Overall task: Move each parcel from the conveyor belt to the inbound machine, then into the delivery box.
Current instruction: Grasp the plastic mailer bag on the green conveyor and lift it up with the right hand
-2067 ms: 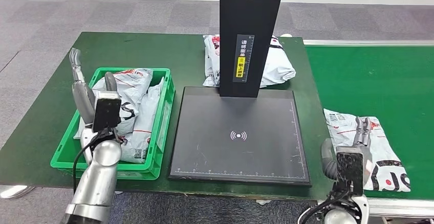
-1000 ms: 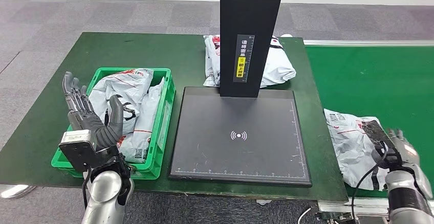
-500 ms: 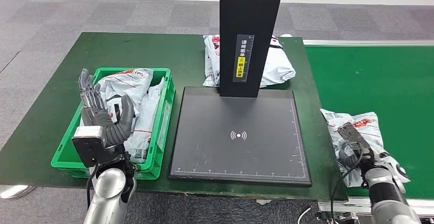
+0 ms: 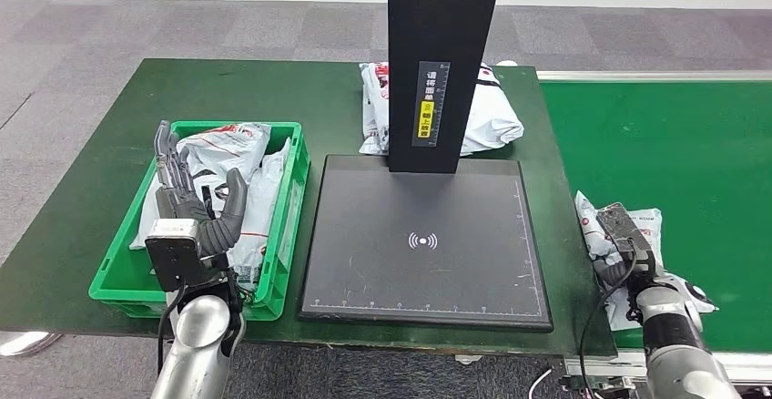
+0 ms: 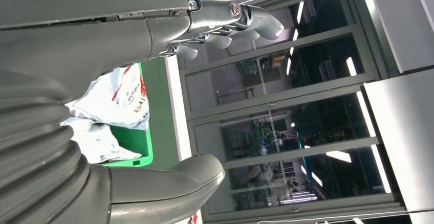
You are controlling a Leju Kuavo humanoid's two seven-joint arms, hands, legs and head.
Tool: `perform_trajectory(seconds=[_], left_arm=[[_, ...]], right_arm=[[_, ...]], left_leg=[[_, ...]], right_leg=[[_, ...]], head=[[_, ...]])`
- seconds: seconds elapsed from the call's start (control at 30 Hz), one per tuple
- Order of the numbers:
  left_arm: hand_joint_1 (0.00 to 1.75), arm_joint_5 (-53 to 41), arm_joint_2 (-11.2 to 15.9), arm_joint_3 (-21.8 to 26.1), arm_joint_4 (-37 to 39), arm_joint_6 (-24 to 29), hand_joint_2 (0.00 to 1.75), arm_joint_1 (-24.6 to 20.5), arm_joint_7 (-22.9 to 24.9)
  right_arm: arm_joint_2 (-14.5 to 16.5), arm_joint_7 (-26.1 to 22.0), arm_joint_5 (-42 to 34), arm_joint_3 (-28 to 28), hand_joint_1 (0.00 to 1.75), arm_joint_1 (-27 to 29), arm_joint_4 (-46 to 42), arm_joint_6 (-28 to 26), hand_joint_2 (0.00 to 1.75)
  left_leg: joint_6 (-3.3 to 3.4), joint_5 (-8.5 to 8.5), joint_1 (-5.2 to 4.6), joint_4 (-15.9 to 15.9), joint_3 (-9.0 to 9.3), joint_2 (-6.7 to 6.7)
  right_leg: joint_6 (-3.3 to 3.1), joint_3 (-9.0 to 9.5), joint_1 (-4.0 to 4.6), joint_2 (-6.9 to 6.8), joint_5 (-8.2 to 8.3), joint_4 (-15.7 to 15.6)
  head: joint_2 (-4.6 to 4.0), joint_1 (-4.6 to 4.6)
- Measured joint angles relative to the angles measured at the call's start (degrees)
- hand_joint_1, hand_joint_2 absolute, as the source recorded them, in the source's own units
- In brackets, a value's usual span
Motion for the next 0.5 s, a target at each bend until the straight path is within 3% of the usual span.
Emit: perform_trajectory(seconds=[0.27,0.5], left_arm=[[0.00,0.0,0.2,0.0,0.2,0.1,1.75,0.0,0.0],[0.00,-0.1,0.3,0.0,0.4,0.8,1.75,0.3,-0.2]], right_arm=[[0.1,0.3,-8.4,-0.7,1.75,0.1,0.0,0.9,1.75],[1.2,-5.6,-25.8,-8.1,1.75,1.1,0.0,9.6,1.75]], left_leg=[[-0.04,-0.02,0.00,0.0,0.01,0.08],[-0.08,-0.05,0.01,0.0,0.00,0.14]], right_leg=[[-0.01,-0.02,0.10,0.11,0.00,0.0],[-0.02,-0.04,0.15,0.17,0.00,0.0]], head=[[0.00,0.00],[-0.01,0.00]])
